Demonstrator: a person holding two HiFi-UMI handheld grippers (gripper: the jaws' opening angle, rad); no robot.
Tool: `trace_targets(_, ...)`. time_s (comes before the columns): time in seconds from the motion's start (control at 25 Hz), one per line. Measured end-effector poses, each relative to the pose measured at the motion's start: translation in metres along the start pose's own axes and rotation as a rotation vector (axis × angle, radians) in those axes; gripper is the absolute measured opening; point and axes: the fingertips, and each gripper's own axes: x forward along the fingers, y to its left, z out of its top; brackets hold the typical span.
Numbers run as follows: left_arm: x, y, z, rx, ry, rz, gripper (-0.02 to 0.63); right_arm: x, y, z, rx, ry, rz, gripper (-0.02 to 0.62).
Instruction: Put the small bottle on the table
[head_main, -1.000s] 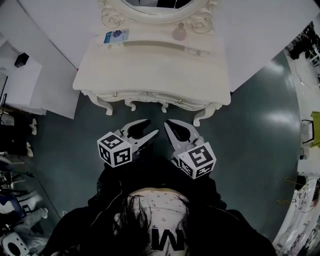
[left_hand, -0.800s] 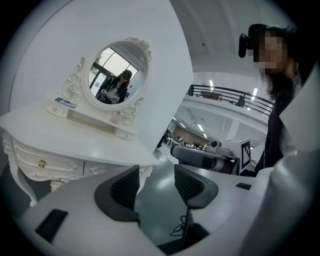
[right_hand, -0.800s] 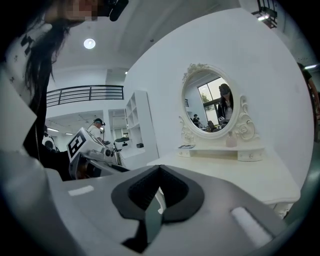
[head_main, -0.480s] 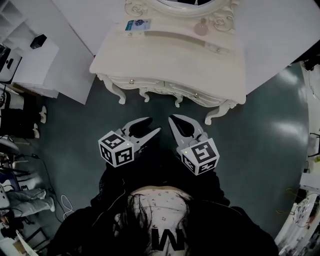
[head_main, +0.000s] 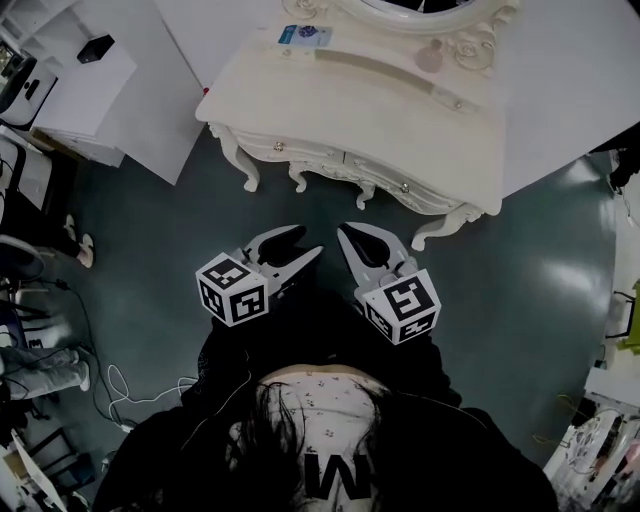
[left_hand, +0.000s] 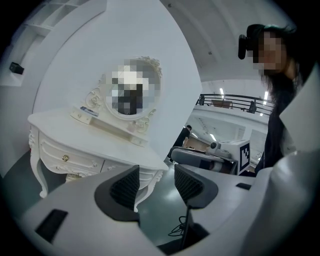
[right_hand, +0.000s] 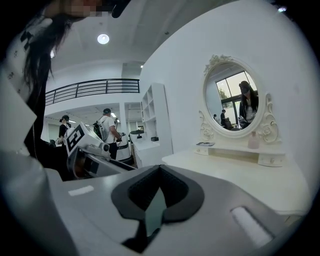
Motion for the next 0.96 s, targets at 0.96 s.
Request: trace_targets(0.96, 0.009, -0.006, -0.003, 0.006, 0.009, -0.014, 0.219, -0.006, -0.004, -0.004, -0.012, 0.017, -0.009, 0.009)
